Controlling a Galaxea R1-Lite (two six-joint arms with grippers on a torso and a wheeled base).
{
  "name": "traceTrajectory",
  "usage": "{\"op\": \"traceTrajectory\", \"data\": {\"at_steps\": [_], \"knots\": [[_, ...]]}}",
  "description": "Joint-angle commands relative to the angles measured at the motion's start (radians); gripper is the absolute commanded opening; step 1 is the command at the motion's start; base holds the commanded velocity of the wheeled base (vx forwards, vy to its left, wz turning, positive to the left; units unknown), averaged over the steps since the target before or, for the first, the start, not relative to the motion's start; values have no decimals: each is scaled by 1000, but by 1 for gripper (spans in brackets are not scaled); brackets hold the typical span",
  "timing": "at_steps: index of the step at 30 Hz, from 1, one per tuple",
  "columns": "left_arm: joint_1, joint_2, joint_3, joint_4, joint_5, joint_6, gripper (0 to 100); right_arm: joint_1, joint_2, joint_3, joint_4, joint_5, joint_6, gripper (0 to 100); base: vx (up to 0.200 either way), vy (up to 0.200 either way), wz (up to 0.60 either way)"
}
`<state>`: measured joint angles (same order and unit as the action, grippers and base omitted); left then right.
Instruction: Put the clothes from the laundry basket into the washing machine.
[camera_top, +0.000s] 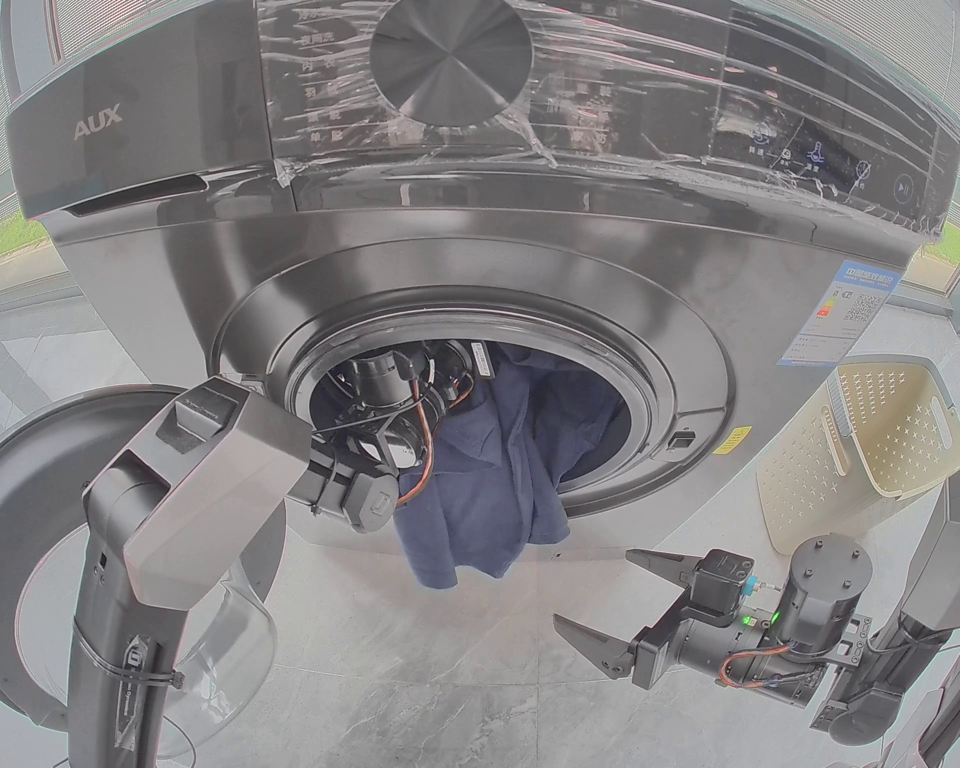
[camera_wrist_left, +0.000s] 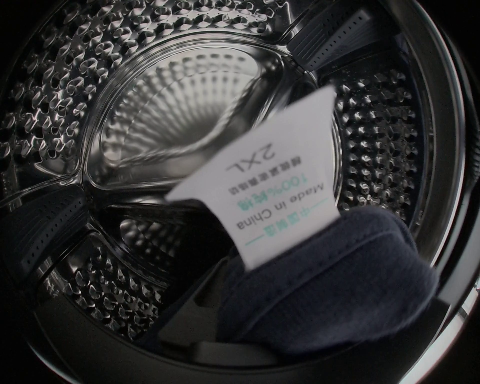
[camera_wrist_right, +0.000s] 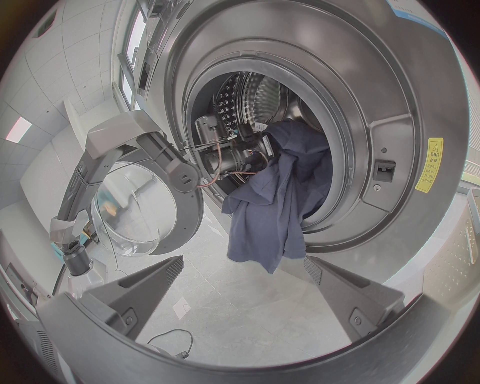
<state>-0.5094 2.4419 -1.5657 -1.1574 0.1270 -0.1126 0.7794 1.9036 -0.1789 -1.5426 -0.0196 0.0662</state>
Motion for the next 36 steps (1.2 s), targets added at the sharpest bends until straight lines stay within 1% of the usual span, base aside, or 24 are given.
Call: {"op": "traceTrajectory", "data": {"at_steps": [1, 5, 6, 7, 8, 9, 10, 11, 12, 13, 14, 15, 18, 19, 21, 23, 26, 30, 32, 35, 36], "knots": [[23, 94, -189, 68, 45, -6, 0, 0, 3, -1, -1, 0, 0, 100, 0, 0, 0], [26, 72, -186, 102, 46, -41, 0, 0, 3, 1, -1, 0, 0, 100, 0, 0, 0], [26, 49, -163, 117, 46, -52, 0, 0, 3, -1, -1, 0, 0, 100, 0, 0, 0], [26, 49, -163, 117, 46, -52, 0, 0, 3, -1, -1, 0, 0, 100, 0, 0, 0], [20, 14, -114, 139, 46, -68, 0, 1, 5, -1, -1, 0, 0, 100, 0, 0, 0], [14, -7, -88, 154, 45, -90, 100, 1, 3, -1, -1, 0, 0, 100, 0, 0, 0], [12, -24, -68, 170, 45, -116, 100, 1, 3, -2, 1, 1, 0, 100, 0, 0, 0], [11, -30, -62, 176, 45, -124, 100, 1, 3, -2, -1, 1, 0, 100, 0, 0, 0], [-9, -69, -25, 226, 45, -188, 100, 0, 3, -2, -1, 0, 0, 100, 0, 0, 0], [-15, -87, -11, 255, 45, -210, 100, 0, 3, -2, -1, 1, 0, 100, 0, 0, 0], [-17, -95, -8, 266, 45, -216, 100, 0, 3, -2, -1, 1, 0, 100, 0, 0, 0], [-21, -123, 18, 314, 43, -234, 100, 0, 3, -2, -1, 1, 0, 100, 0, 0, 0], [-35, -152, 76, 364, 42, -237, 100, 0, 3, -2, -1, 1, 0, 100, 0, 0, 0], [-37, -153, 79, 366, 42, -236, 100, 0, 3, -2, -1, 1, 0, 100, 0, 0, 0], [-43, -167, 144, 410, 36, -231, 100, 0, 3, -2, -1, 1, 0, 100, 0, 0, 0], [-44, -170, 177, 438, 31, -228, 100, 0, 3, -2, -1, 1, 0, 100, 0, 0, 0], [-44, -161, 214, 446, 28, -213, 100, 1, 3, -2, -1, 1, 0, 100, 0, 0, 0], [-43, -136, 236, 438, 14, -184, 100, 6, 5, -2, -1, 1, 0, 100, 0, 0, 0], [-43, -119, 234, 436, 14, -174, 100, 8, 9, -4, -1, 1, 0, 100, 0, 0, 0], [-44, -103, 233, 435, 14, -170, 100, 8, 14, -5, -1, 1, 0, 100, 0, 0, 0], [-44, -101, 233, 435, 14, -168, 0, 8, 14, -5, -1, 1, 0, 100, 0, 0, 0]]}}
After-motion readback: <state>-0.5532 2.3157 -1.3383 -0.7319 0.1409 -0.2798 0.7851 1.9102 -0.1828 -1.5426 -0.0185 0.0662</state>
